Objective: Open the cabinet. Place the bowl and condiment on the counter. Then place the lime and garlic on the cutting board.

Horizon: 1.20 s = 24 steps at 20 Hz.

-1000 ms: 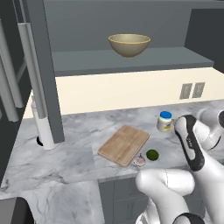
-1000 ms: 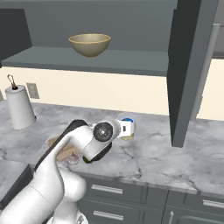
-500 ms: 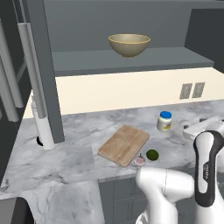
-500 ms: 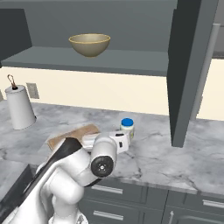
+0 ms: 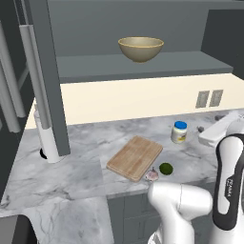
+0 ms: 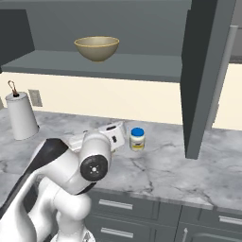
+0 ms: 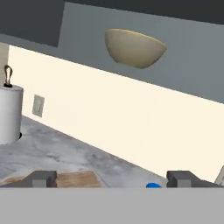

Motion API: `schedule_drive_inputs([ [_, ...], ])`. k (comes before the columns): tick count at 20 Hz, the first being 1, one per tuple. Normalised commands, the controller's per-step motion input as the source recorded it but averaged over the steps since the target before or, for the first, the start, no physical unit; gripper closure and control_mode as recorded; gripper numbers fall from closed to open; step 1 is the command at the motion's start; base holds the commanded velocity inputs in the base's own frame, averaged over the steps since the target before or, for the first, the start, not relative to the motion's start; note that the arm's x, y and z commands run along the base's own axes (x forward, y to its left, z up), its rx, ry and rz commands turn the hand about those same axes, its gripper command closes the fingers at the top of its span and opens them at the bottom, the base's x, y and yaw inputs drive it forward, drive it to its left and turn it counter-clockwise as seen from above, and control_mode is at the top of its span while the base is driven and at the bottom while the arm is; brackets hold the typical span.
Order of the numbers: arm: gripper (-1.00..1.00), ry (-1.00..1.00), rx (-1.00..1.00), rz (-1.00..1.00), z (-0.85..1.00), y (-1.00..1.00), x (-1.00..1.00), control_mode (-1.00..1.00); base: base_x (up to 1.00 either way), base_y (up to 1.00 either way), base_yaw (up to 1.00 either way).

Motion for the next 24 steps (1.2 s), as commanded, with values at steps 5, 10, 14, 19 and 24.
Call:
schedule_drive_inputs([
  [5, -1.0, -0.16, -0.05, 0.0, 0.62, 0.68, -0.15, -1.0, 0.0, 0.0, 0.0],
  [10, -1.0, -0.22, -0.21, -0.01, 0.64, 0.35, -0.44, -1.0, 0.0, 0.0, 0.0],
  [14, -1.0, -0.14, -0.2, 0.0, 0.49, 0.24, -0.3, -1.0, 0.0, 0.0, 0.0],
  [19, -1.0, -0.1, -0.27, -0.01, 0.34, 0.2, -0.05, -1.0, 0.0, 0.0, 0.0],
  [24, -1.0, 0.0, -0.3, 0.0, 0.47, 0.01, 0.05, -1.0, 0.0, 0.0, 0.0],
])
